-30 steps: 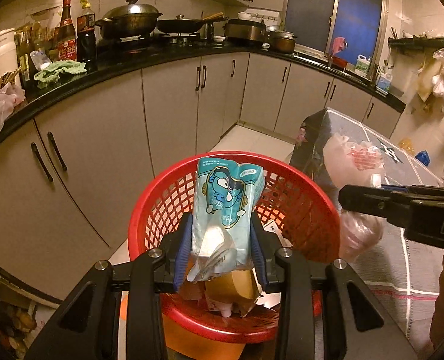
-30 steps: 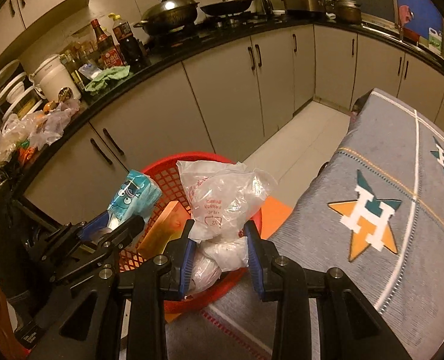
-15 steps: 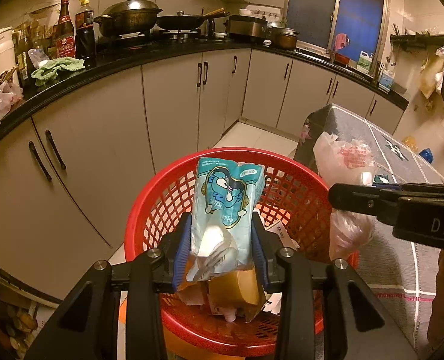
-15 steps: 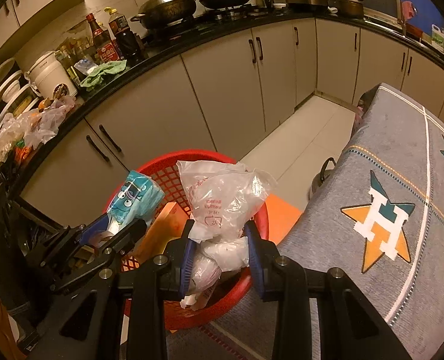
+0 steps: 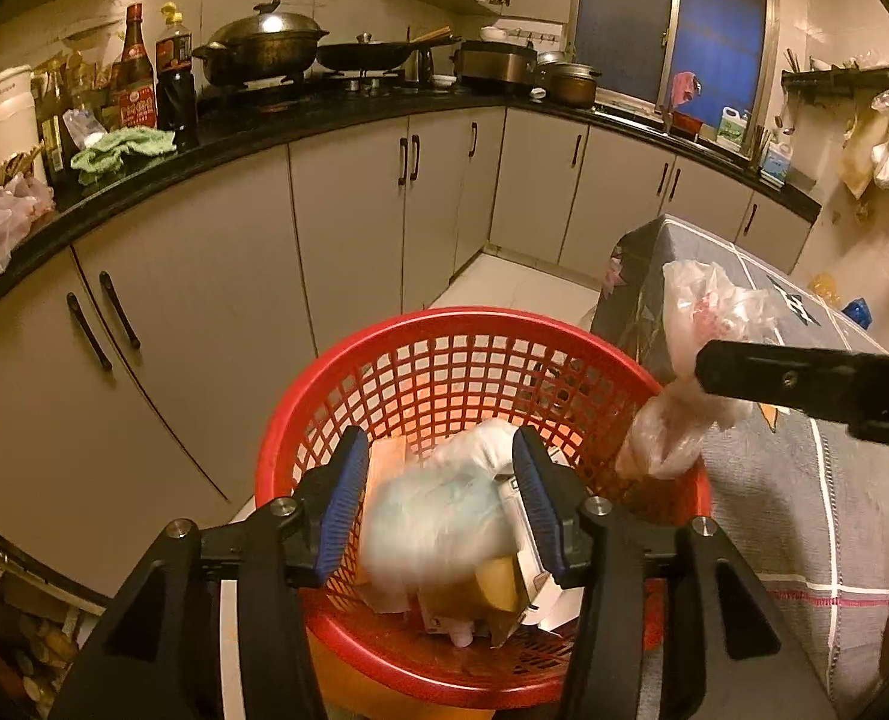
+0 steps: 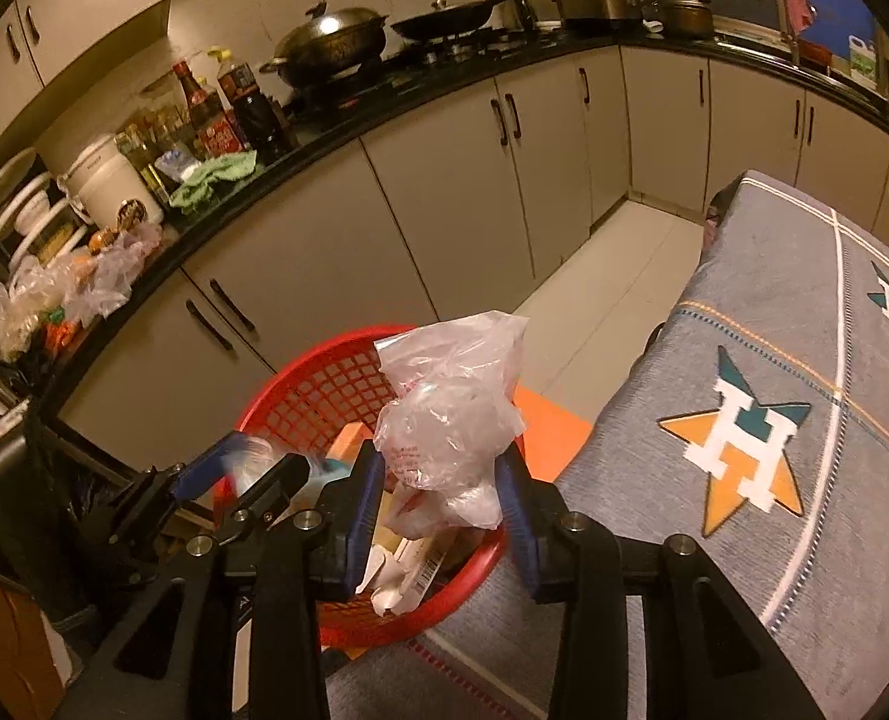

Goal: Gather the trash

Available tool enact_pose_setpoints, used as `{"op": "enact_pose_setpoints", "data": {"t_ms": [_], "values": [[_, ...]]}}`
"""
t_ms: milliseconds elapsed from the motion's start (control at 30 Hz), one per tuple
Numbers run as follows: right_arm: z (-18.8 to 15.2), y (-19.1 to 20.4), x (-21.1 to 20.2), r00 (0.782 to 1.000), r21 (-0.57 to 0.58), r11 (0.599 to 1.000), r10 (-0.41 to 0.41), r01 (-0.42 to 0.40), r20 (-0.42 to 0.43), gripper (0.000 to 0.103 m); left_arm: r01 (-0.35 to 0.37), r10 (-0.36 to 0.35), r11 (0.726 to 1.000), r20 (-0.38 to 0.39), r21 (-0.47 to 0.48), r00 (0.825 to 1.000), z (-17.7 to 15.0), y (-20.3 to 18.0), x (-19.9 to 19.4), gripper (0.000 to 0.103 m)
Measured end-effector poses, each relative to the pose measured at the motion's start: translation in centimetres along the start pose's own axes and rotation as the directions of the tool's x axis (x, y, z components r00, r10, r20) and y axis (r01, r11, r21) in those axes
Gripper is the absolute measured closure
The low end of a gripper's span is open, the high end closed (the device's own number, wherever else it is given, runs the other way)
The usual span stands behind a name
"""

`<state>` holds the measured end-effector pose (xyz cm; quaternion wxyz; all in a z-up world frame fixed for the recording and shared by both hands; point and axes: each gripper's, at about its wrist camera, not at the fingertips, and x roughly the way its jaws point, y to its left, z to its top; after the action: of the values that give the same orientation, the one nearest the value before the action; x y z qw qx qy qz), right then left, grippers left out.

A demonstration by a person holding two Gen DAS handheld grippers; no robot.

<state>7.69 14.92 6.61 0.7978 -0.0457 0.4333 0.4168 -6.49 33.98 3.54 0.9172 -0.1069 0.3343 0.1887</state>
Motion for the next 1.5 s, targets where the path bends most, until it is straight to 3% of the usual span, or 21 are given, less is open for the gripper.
{"op": "enact_pose_setpoints", "data": {"t_ms": [233,300,367,567,667,733,800,900,967,1067,1167,1300,1500], "values": [[0.4,0.8,-0.7,1.0,-0.007,1.0,0.015,-0.015,0.018,0.06,-0.017,0.018,1.0,0.021,-0.006,1.0,0.2,-0.1,-1.4,0.05],[0.3,0.9,-0.5,0.999,0.002,0.999,0.037,-0.038,0.011,0.057,-0.026,0.026,1.0,0.026,-0.008,0.999,0.2,0.1,-1.8,0.049],[0.3,1.1,-0.7,0.998,0.011,0.998,0.054,-0.054,0.019,0.047,-0.037,0.037,0.999,0.03,-0.011,0.999,0.1,0.3,-2.2,0.047],[0.1,1.2,-2.2,0.996,0.009,0.998,0.067,-0.067,0.053,0.045,-0.051,0.051,0.999,0.045,-0.018,0.998,0.2,0.3,-3.3,0.045],[-0.3,1.2,-3.6,0.996,0.0,0.998,0.06,-0.061,0.073,0.045,-0.071,0.073,0.997,0.069,-0.029,0.995,0.1,-0.1,-4.2,0.033],[-1.0,1.6,-4.8,0.995,-0.033,0.999,0.005,-0.001,0.099,0.043,-0.107,0.109,0.994,0.1,-0.026,0.989,-0.1,-0.5,-5.1,0.02],[-1.9,1.9,-6.1,0.99,-0.064,0.995,-0.063,0.072,0.128,0.034,-0.132,0.134,0.991,0.142,-0.024,0.981,-0.5,-1.1,-6.5,0.011],[-3.9,2.3,-8.3,0.97,-0.102,0.98,-0.152,0.173,0.189,0.025,-0.207,0.207,0.978,0.19,-0.018,0.96,-1.3,-2.2,-8.5,0.003],[-5.6,2.5,-9.9,0.946,-0.12,0.959,-0.222,0.255,0.235,0.016,-0.279,0.274,0.96,0.21,-0.007,0.939,-2.0,-3.2,-9.6,0.002],[-8.2,2.0,-12.0,0.91,-0.123,0.929,-0.305,0.349,0.28,0.012,-0.368,0.353,0.929,0.215,0.034,0.911,-2.9,-5.1,-10.7,0.001],[-10.8,1.0,-14.0,0.887,-0.111,0.91,-0.354,0.4,0.297,0.01,-0.445,0.419,0.895,0.267,0.042,0.868,-4.0,-6.3,-12.2,0.001],[-13.6,-1.3,-16.2,0.868,-0.049,0.899,-0.404,0.435,0.291,0.009,-0.482,0.447,0.875,0.306,0.045,0.841,-5.5,-7.8,-13.5,0.001],[-16.9,-3.1,-18.9,0.816,0.01,0.858,-0.492,0.513,0.304,0.009,-0.463,0.426,0.884,0.307,0.058,0.851,-7.3,-9.6,-14.1,0.001]]}}
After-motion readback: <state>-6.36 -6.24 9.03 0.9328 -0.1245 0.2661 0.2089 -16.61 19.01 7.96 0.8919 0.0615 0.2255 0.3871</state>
